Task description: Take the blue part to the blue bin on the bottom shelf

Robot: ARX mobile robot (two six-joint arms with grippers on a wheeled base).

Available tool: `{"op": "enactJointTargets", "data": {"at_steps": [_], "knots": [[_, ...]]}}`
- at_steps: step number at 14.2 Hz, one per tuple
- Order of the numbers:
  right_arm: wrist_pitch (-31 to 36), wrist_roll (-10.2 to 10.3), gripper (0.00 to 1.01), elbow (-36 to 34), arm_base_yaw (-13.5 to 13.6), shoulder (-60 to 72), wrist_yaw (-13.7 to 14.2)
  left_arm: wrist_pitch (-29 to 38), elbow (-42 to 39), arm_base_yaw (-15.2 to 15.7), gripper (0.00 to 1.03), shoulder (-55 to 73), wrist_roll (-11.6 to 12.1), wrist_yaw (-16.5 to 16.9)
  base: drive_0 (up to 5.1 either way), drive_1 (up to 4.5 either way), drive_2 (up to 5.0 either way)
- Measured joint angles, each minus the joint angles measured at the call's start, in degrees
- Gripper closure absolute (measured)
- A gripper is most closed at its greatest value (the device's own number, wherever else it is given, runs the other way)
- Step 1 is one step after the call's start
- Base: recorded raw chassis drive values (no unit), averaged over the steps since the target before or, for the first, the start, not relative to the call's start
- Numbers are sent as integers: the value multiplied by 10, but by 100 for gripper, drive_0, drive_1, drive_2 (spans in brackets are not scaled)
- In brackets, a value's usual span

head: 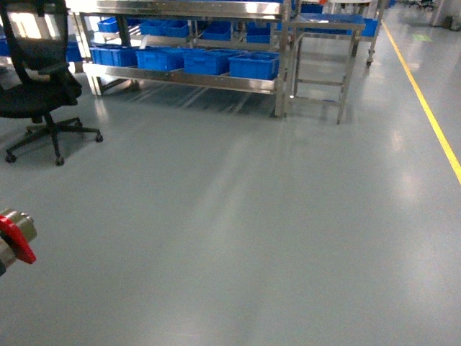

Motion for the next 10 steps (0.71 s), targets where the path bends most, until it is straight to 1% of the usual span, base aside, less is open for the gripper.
{"op": "enactJointTargets", "data": {"at_steps": [10], "knots": [[0, 0, 3, 0, 0, 0, 0, 0, 0, 0, 60, 0, 0, 0, -160, -160, -160]]}}
